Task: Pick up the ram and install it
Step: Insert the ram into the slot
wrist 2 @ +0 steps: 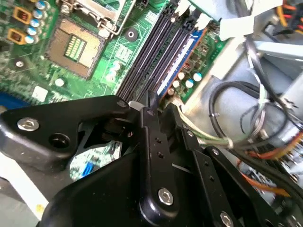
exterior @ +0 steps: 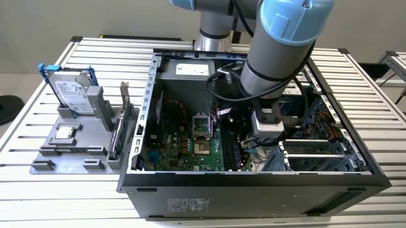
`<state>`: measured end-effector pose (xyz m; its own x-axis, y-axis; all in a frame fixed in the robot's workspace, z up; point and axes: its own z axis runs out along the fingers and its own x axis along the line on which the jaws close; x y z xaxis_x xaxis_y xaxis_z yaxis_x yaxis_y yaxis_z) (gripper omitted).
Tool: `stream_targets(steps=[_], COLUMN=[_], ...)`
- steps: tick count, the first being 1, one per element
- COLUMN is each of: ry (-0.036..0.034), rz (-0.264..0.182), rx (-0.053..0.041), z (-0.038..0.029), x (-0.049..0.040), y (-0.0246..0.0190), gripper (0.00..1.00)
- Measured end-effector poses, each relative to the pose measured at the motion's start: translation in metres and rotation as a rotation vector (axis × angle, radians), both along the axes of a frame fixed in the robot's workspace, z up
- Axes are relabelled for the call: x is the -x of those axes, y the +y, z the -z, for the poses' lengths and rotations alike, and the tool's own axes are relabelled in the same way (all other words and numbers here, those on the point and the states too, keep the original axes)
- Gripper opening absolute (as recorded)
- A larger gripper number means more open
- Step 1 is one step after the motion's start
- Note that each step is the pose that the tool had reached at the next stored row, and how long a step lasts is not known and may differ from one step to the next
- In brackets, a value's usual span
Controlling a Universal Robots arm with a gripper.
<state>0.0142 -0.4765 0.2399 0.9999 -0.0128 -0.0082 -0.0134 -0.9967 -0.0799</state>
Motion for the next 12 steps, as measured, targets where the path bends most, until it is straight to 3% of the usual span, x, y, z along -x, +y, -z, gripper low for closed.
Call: stream_targets(steps=[1, 3, 4, 12], ry=[-0.0001, -0.0002, -0.0002, 0.0000], rz=[0.000, 0.000, 0.000, 0.000], rx=[-0.0003, -0.0018, -0.0020, -0.0031], z=[-0.0043, -0.0061, -0.0061, -0.0062], x=[0.0000, 0.0000, 0.0000, 0.0000], y=[0.0000, -0.0001, -0.0001, -0.0001], gripper=[1.00, 1.00, 0.00, 0.00])
